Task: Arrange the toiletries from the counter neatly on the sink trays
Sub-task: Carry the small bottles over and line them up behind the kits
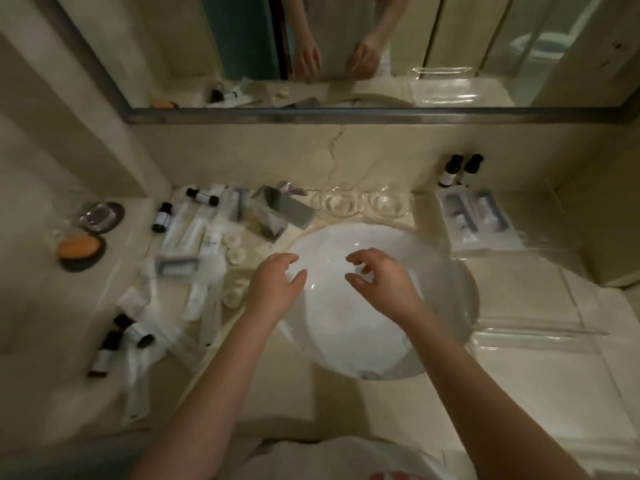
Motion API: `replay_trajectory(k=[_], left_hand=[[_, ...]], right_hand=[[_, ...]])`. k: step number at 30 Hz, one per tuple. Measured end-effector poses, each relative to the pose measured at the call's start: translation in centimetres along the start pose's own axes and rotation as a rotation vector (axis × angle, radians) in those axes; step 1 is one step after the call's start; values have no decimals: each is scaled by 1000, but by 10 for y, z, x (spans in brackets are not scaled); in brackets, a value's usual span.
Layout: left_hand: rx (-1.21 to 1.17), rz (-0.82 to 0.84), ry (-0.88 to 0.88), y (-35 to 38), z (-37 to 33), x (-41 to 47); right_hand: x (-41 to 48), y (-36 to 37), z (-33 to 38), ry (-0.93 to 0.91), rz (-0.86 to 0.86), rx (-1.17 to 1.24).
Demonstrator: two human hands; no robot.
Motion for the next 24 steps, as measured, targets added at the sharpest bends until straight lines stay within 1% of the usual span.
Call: replay_trajectory(k=[8,13,15,19,22,24], left_hand=[[120,-71,-276,-76,140,-31],[221,-123,-465,-128,224,-46],[268,-161,-511,-146,249,-51],[378,-157,-560,-165,281,-59],[349,-127,-573,-160,293,-64],[316,-96,-573,-152,301,-68]], right_hand=[[-10,122,98,-200,344,-28],[-13,189,153,-308,500,-48],[-15,216,173,-327,556,-48],[-27,273,212,-401,676,-100],[-35,308,230,-384,723,-133],[-38,328,238,-351,715,-168]])
Point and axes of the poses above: each hand's wrist, its own x-axis towards the middle knuckle, its own y-axis out of the palm, z = x × y, the point moved 8 cm from there along x, towards the middle knuckle, and after that the axes turned 12 degrees about -z, right-handed, at the moved point
